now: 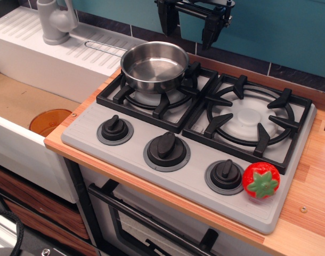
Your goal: Put pot or pan on stove and put strawberry in pot or pan
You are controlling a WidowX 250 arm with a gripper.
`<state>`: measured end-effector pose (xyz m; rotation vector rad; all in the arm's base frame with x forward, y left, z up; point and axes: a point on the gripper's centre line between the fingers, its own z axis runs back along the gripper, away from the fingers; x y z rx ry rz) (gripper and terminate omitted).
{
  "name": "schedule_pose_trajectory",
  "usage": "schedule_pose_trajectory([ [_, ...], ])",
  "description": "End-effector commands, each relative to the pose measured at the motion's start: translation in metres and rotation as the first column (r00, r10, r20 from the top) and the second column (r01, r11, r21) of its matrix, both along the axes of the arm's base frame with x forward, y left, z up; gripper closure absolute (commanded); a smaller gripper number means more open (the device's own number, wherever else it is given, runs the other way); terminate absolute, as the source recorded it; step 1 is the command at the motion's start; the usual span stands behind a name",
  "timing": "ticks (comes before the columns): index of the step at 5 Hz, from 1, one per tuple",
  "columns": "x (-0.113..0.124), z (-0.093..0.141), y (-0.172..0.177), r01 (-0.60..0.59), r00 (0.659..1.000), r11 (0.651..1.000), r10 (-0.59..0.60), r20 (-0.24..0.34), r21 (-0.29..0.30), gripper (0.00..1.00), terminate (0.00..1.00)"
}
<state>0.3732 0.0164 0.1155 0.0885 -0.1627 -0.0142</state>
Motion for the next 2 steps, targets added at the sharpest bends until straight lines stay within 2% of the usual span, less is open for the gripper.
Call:
schedule_pose_trajectory([
  [1,0.0,0.0,0.0,0.0,1.0,1.0,0.0,0.0,0.0,0.0,0.0],
  [2,0.002,-0.015,-0.001,0.005,1.0,1.0,-0.005,0.023,0.005,0.0,0.0],
])
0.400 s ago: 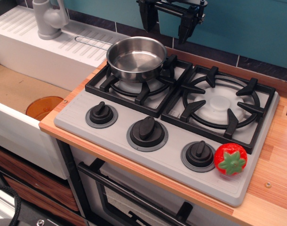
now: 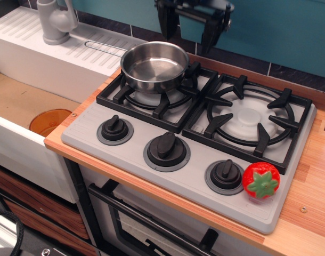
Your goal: Put pot or pan on stove and put strawberry in pot or pan
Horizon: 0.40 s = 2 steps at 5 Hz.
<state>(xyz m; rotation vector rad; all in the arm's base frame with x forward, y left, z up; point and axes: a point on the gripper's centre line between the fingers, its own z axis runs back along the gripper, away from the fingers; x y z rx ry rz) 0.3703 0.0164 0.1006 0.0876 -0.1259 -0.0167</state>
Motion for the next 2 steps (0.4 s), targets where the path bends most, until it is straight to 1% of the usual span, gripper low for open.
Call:
schedule_pose_trajectory([
  [1,0.013,-0.032,-0.003,0.013,0.992,1.0,-0.01,0.123,-0.027,0.0,0.0],
  [2,0.016,-0.052,-0.009,0.014,0.987,0.999,-0.008,0.159,-0.037,0.0,0.0],
])
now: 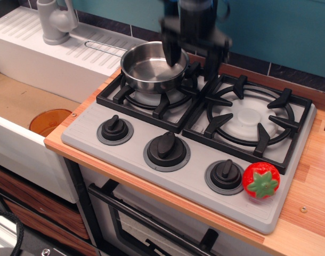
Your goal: Put pot or pan on stove and put strawberry in pot or pan
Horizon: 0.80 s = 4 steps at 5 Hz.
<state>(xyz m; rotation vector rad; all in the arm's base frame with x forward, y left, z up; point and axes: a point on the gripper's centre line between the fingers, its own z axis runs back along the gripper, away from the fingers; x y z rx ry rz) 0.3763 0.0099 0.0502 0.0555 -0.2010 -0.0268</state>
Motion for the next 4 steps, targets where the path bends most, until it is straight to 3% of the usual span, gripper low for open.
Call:
schedule_pose_trajectory([
  [1,0.012,-0.01,-0.005,0.001,0.996,1.0,0.0,0.087,-0.006,0.0,0.0],
  [2,0.013,-0.01,-0.008,-0.018,0.998,0.999,0.014,0.067,0.048,1.0,0.0],
  [4,0.012,0.001,-0.016,-0.039,0.998,0.998,0.037,0.048,0.053,1.0,0.0],
])
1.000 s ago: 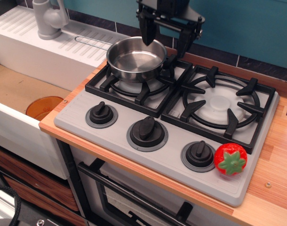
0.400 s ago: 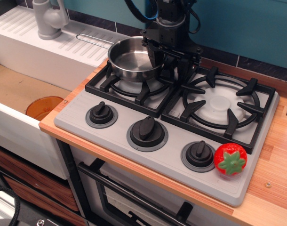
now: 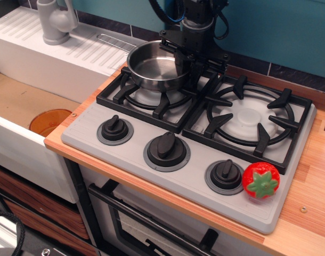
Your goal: Put pot or pan on stove and put strawberry in pot or pan
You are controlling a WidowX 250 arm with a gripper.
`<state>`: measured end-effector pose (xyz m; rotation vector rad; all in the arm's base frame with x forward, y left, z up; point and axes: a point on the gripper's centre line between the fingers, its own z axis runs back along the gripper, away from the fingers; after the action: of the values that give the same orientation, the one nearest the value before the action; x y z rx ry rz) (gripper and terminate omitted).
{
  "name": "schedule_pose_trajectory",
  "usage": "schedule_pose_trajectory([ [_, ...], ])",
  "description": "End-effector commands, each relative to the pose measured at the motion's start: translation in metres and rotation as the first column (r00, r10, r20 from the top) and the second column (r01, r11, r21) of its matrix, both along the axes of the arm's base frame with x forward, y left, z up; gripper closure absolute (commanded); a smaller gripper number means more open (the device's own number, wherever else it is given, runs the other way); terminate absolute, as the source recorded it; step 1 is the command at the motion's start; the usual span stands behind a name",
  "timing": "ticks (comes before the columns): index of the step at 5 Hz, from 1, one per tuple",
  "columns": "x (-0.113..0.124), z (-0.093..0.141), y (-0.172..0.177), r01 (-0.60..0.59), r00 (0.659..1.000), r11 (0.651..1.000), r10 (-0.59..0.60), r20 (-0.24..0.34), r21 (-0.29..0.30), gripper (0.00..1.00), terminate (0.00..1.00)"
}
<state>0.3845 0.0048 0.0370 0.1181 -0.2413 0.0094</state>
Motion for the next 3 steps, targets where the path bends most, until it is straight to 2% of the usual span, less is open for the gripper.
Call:
schedule_pose_trajectory([
  [1,0.004,0.033,-0.017,-0.017,1.0,1.0,0.017,-0.006,0.002,1.0,0.0],
  [3,0.001,0.059,-0.024,-0.009,1.0,1.0,0.009,-0.03,0.002,1.0,0.0],
])
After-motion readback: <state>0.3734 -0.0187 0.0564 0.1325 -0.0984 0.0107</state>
